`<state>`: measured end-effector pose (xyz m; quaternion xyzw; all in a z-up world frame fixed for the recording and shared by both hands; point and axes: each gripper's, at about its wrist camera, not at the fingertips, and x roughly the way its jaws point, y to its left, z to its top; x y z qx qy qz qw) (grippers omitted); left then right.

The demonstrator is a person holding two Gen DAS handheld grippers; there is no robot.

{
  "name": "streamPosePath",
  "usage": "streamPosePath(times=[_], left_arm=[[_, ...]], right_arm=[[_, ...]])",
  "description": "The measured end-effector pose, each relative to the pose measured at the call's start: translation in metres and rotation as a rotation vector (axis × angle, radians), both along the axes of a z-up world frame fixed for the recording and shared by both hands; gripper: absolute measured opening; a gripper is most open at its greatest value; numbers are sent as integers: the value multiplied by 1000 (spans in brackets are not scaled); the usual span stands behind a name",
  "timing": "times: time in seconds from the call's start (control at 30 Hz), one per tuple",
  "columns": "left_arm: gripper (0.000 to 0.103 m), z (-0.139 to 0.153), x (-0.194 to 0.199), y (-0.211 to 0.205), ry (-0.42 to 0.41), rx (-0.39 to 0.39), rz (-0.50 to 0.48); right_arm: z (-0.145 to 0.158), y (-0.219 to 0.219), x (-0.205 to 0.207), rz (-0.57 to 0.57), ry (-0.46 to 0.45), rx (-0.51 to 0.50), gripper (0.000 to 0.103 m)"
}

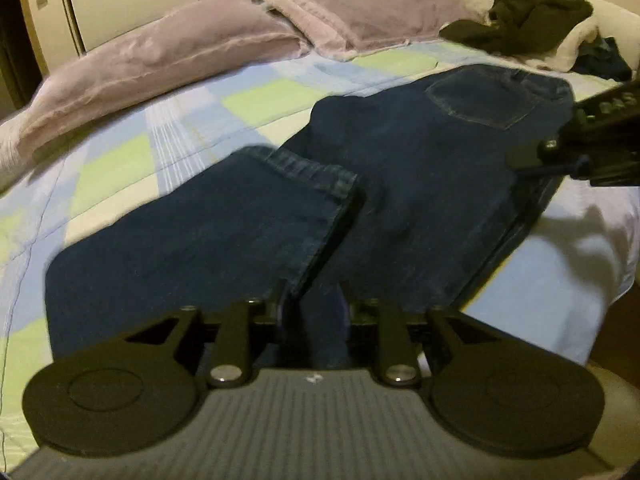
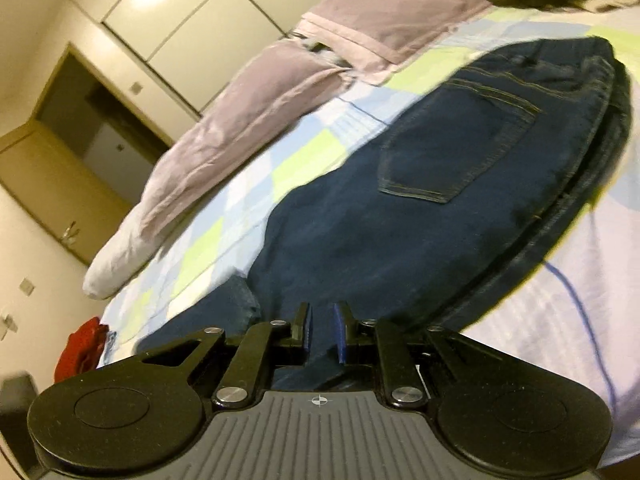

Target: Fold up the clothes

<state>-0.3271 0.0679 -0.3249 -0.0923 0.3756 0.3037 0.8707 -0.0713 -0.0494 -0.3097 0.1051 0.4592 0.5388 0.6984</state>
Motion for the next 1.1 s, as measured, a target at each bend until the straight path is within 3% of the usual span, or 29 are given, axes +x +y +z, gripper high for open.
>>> streamPosePath(times=[0.07,0.1,0.13,0.3,0.43,0.5,0.53,0.77,0.87,0.93,0.97,1.1], left_arm=[[25,9,-10,-3,-47,-25,3],[25,17,-22,-3,-95,-43,9],[25,22,-35,1,-124,-61,45],[23,43,-102,22,-253,-148,249],[23,44,-138,37,-317,-190,382],[23,44,-149,43,-345,-210,412],[23,44,-154,46,-360,-222,422],[23,36,-169,57,-380,-262,448],[23,30,-173,54,-381,-276,457],[21,27,-174,54,-385,-283,467],[21,29,-174,54,-393,-280,470],[21,40,-169,52,-430,-239,429]], right_arm=[[0,0,5,-3,29,-9,26],[0,1,6,1,54,-3,48],[1,3,6,7,90,20,61],[1,42,1,128,277,116,60],[-20,82,6,151,476,77,47],[-35,97,10,139,596,38,46],[-38,100,9,128,603,10,46],[-37,119,2,109,459,-86,46],[-39,125,-7,110,413,-95,34],[-35,124,-16,131,353,-68,12],[-29,120,-21,145,299,-37,12],[26,82,-54,179,-58,179,10]])
